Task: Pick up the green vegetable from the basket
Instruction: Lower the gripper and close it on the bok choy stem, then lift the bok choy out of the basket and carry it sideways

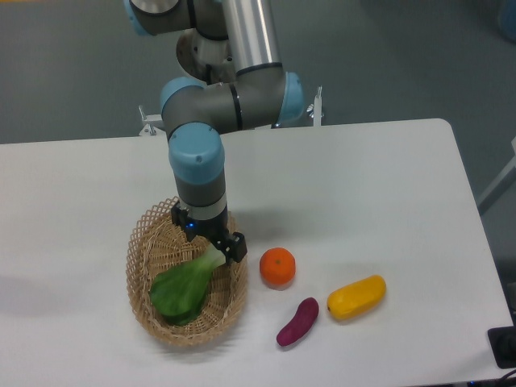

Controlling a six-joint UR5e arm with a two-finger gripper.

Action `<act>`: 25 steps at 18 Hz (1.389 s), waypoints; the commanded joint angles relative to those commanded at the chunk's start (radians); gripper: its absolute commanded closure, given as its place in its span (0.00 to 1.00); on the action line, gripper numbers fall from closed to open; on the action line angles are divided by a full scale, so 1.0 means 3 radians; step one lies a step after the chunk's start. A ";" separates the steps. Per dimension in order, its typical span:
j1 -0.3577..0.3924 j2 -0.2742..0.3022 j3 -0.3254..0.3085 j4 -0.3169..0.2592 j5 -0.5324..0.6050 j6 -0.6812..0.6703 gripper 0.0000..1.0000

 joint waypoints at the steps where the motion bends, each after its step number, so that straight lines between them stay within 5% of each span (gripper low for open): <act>1: -0.0021 -0.0026 -0.0005 0.0005 0.0000 -0.0005 0.00; 12: -0.0036 -0.0179 0.0000 0.0158 0.0005 -0.0015 0.00; 19: -0.0036 -0.0174 0.0005 0.0153 0.0005 0.0015 0.50; 25: -0.0031 -0.0143 0.0041 0.0153 0.0005 0.0015 0.60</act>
